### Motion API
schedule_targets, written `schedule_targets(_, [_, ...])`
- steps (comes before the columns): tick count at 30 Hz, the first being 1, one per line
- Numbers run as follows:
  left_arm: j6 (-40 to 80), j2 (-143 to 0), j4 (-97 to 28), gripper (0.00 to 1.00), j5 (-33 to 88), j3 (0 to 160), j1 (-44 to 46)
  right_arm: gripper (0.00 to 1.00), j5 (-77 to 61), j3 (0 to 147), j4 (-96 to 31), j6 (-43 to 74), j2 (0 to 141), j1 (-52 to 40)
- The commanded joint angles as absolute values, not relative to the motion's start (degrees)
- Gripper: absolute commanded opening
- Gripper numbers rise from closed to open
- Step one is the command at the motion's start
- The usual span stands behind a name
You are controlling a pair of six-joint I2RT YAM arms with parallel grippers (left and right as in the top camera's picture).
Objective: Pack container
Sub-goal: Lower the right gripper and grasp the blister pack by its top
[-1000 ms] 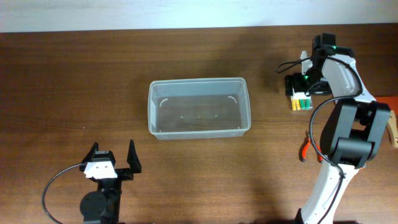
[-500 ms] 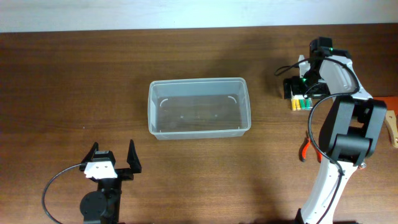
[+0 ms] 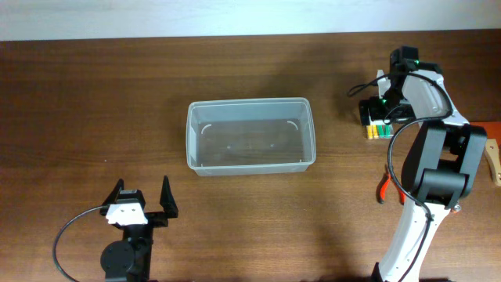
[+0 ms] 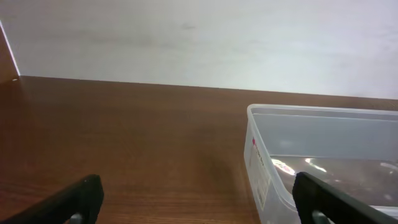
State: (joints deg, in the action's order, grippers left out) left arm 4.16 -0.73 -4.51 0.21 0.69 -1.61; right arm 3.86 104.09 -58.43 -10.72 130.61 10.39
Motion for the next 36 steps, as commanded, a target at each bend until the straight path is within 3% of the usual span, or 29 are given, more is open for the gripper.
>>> schedule_targets(1, [4.29,-0.40,-4.80,0.99,0.25,0.51,-1.37,0.99,4.51,105.12,-58.48,-10.92,131.66,10.02])
schedule_targets(36, [4.29,-0.40,-4.78,0.99,0.25,0.51,-1.37,0.99,-1.30,104.90,-59.51,-10.94,131.66,10.20])
